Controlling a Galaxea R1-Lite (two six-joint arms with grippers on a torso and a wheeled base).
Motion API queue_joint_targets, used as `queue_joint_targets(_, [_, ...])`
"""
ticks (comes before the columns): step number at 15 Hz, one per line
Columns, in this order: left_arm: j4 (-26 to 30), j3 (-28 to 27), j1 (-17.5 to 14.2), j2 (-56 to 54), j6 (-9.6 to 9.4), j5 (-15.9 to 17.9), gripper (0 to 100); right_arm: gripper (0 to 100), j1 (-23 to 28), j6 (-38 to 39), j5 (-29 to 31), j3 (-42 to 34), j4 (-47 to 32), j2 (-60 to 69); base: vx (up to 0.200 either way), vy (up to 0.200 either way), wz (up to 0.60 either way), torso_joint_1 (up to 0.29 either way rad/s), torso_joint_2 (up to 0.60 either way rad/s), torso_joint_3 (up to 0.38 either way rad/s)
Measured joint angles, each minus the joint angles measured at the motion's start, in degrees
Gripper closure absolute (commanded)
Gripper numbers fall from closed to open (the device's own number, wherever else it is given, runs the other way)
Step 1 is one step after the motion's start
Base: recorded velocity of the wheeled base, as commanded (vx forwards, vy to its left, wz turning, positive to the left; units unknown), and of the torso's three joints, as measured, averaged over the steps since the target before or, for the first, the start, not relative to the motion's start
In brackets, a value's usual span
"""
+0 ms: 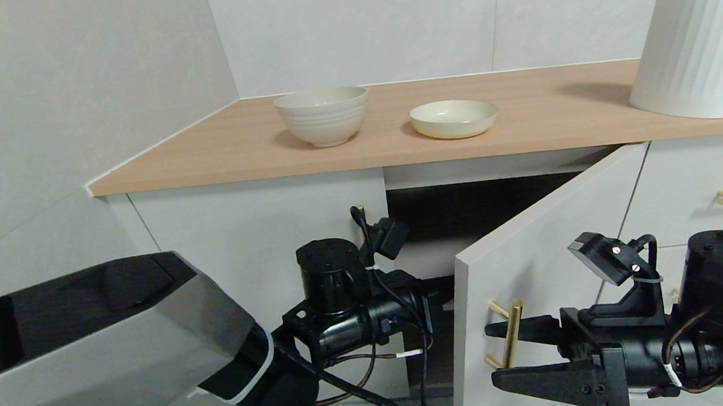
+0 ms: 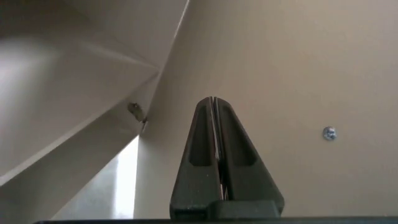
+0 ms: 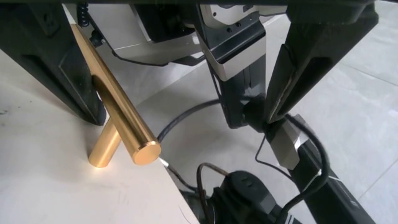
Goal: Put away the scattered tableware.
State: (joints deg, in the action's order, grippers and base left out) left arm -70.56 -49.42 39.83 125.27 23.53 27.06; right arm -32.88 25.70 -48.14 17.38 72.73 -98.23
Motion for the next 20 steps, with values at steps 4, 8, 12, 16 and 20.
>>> queue_joint_targets(4, [-0.05,0.5,2.78,-1.04,0.01,-0.07,100,0,2.23,-2.13,0.6,0.26,-0.28,-0.15,0.0,0.0,0.0,0.0,0.0,0.0])
queue_joint_targets(8, [-0.2,1.79,3.77,-2.5,0.0,-0.3,100,0,5.44,-2.41,1.18,0.67,-0.23,0.02,0.0,0.0,0.0,0.0,0.0,0.0])
queue_joint_targets(12, [-0.16,2.67,3.96,-3.68,-0.02,-0.38,100,0,8.22,-7.78,7.56,-1.34,-0.26,0.83,0.0,0.0,0.0,0.0,0.0,0.0])
queue_joint_targets(16, [-0.17,2.71,4.16,-4.07,-0.07,0.17,100,0,9.01,-15.19,18.88,-8.57,-0.55,5.27,0.0,0.0,0.0,0.0,0.0,0.0])
queue_joint_targets(20, [-0.2,3.04,4.29,-4.05,0.0,-0.02,100,0,9.13,-15.87,20.11,-12.2,-13.12,17.16,0.0,0.0,0.0,0.0,0.0,0.0])
